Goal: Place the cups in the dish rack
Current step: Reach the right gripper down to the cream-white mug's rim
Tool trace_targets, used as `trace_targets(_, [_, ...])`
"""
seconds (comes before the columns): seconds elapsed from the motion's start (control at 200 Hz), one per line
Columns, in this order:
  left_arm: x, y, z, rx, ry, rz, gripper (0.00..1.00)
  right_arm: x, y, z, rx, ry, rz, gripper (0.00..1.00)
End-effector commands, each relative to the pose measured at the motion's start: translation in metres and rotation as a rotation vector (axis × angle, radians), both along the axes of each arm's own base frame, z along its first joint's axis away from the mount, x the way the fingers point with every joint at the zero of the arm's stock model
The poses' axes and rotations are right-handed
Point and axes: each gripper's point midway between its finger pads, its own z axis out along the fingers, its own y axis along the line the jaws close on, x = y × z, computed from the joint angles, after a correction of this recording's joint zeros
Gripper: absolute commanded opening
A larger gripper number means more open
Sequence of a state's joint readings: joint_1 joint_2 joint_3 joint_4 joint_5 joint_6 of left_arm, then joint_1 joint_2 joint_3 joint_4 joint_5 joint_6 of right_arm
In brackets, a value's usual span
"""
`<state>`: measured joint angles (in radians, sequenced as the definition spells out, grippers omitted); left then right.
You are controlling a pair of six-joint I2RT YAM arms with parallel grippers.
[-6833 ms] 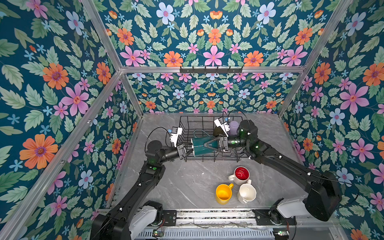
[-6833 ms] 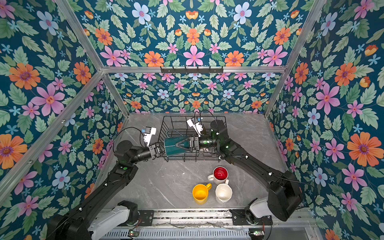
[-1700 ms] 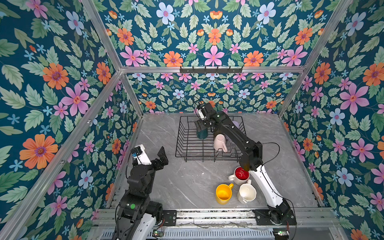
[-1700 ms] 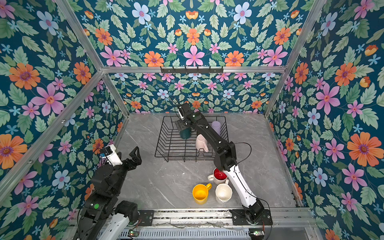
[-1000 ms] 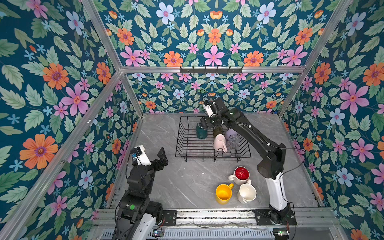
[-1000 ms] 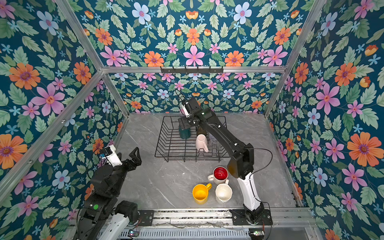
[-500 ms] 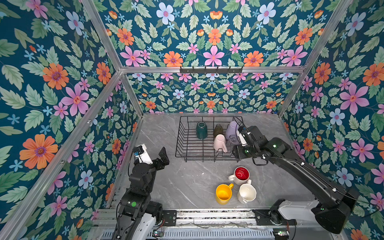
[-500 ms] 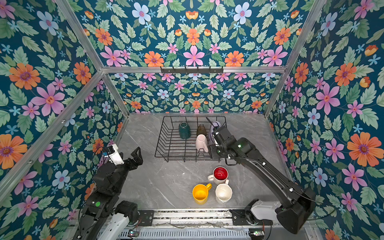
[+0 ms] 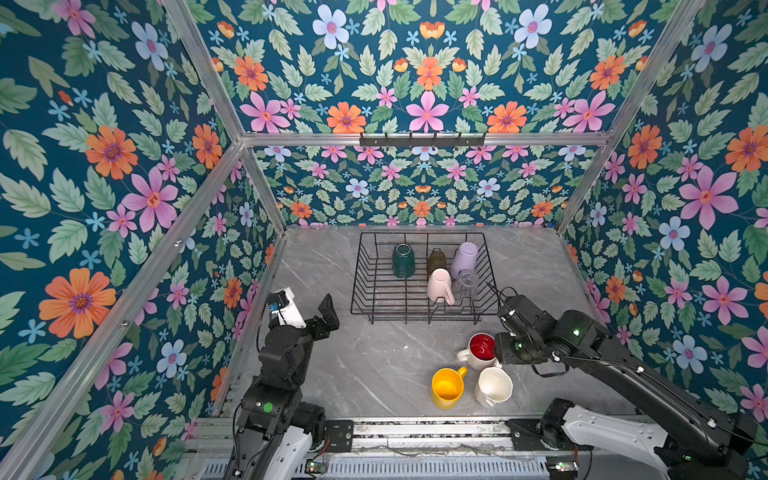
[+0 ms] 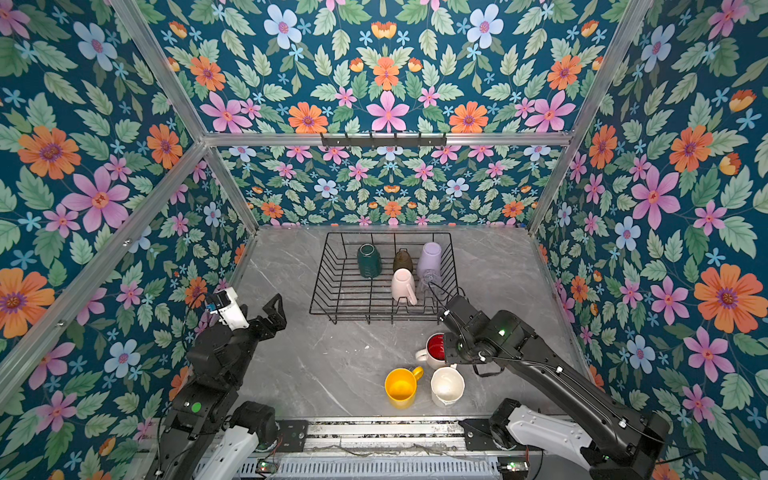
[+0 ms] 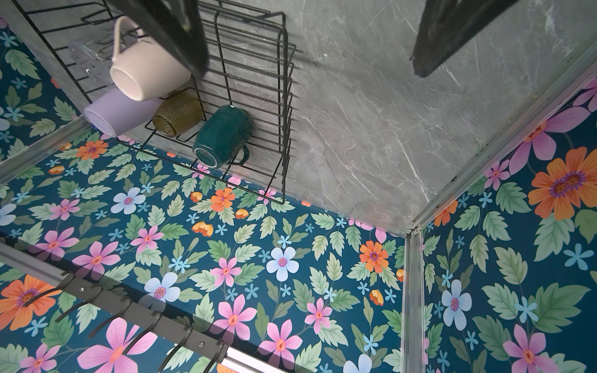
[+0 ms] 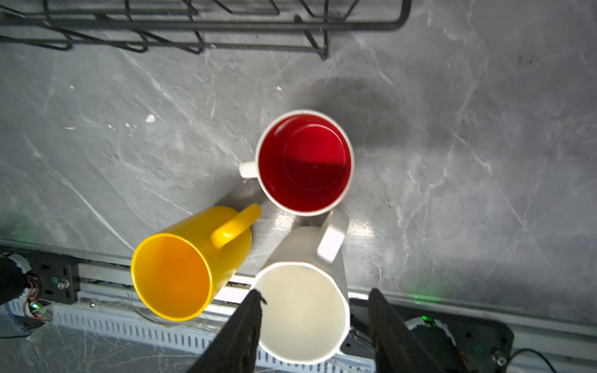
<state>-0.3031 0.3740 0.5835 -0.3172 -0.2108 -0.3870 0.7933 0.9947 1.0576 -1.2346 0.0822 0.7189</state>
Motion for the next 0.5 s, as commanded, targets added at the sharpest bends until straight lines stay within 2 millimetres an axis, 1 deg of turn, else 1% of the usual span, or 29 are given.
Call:
trace_targets(0.0, [0.002,-0.001,0.007,-0.001,-0.025,-0.004,1.00,-0.024,-0.017,-0.013,-0.050,0.082,-0.082,0.50])
trace_targets(0.105, [0.002,-0.002,0.004,-0.001,-0.015,-0.009,1.00,-0.037,-0.020,-0.023,-0.057,0.115,-0.088,0.46])
trace_targets(0.21, [0.002,-0.001,0.001,-0.005,-0.004,-0.002,1.00,-0.046,-0.018,-0.032,-0.047,0.140,-0.087,0.43])
trace_targets(0.495, [0.002,-0.001,0.001,-0.005,-0.005,-0.002,1.00,-0.054,-0.011,-0.052,-0.017,0.174,-0.084,0.39])
